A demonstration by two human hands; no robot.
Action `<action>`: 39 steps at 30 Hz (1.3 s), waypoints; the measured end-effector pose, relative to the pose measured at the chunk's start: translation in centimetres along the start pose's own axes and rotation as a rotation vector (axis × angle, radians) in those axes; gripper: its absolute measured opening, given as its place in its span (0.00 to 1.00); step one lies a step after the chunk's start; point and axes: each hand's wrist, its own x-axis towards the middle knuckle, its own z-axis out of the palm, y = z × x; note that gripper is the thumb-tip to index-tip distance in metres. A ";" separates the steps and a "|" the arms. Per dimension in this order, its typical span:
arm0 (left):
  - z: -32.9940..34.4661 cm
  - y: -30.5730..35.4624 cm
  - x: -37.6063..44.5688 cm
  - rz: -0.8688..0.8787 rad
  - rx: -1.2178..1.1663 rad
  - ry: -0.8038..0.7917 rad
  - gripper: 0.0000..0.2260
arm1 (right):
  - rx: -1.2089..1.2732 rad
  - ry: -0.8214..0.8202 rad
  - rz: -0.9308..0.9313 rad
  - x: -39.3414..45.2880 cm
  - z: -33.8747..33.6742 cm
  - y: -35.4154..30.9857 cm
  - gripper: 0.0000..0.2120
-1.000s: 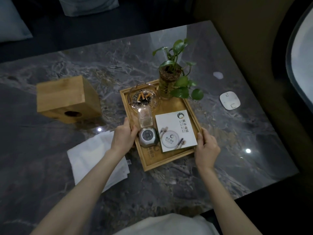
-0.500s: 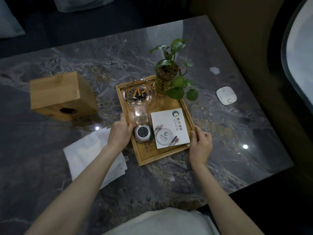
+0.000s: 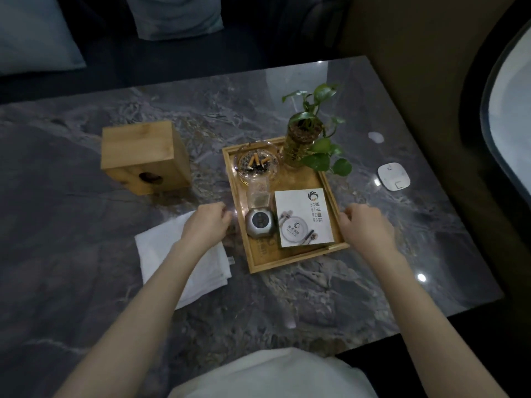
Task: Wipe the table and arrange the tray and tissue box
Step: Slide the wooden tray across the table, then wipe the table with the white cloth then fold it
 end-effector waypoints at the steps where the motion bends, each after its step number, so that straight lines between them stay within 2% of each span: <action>1: -0.5 -0.4 -0.8 0.032 0.026 -0.005 0.12 | -0.015 0.032 -0.038 -0.5 -0.7 -0.9 0.13; 4: -1.5 -2.5 -3.5 0.095 0.032 0.064 0.11 | -0.002 0.101 -0.232 -2.7 -1.8 -4.6 0.14; 6: -1.4 -4.1 -5.5 0.067 -0.034 0.166 0.10 | 0.055 0.102 -0.373 -4.0 -1.4 -7.5 0.13; 10: 0.6 -7.5 -8.7 -0.096 -0.187 0.373 0.11 | 0.270 -0.041 -0.523 -5.6 2.4 -12.4 0.10; 12: 2.0 -8.9 -9.5 -0.209 -0.187 0.390 0.14 | 0.409 -0.180 -0.502 -5.7 5.0 -14.0 0.10; 15: 3.5 -10.2 -10.3 -0.403 -0.193 0.379 0.24 | 0.526 -0.336 -0.402 -5.9 8.3 -15.7 0.19; 17: 3.8 -10.4 -10.5 -0.527 -0.229 0.368 0.29 | 0.484 -0.328 -0.342 -6.0 10.2 -16.2 0.26; 19: 3.7 -10.4 -10.3 -0.582 -0.258 0.356 0.30 | 0.414 -0.298 -0.297 -6.3 11.3 -16.7 0.29; 21: 3.8 -10.4 -9.9 -0.579 -0.305 0.348 0.26 | 0.353 -0.296 -0.253 -6.6 11.7 -17.2 0.29; 25: 3.0 -10.0 -9.0 -0.587 -0.469 0.324 0.20 | 0.331 -0.306 -0.155 -6.5 11.6 -18.0 0.21; 29: 1.8 -9.4 -8.4 -0.636 -0.680 0.303 0.18 | 0.450 -0.487 -0.055 -5.6 11.2 -18.6 0.16; 32: 0.7 -8.9 -8.2 -0.669 -0.901 0.265 0.12 | 0.559 -0.585 -0.093 -5.0 10.4 -18.5 0.14; 36: -1.4 -7.1 -8.6 -0.583 -1.189 0.096 0.16 | 0.726 -0.606 -0.145 -4.9 8.1 -17.4 0.13; 39: -3.0 -4.7 -8.9 -0.510 -1.368 0.048 0.14 | 0.859 -0.661 -0.134 -4.8 5.1 -15.9 0.13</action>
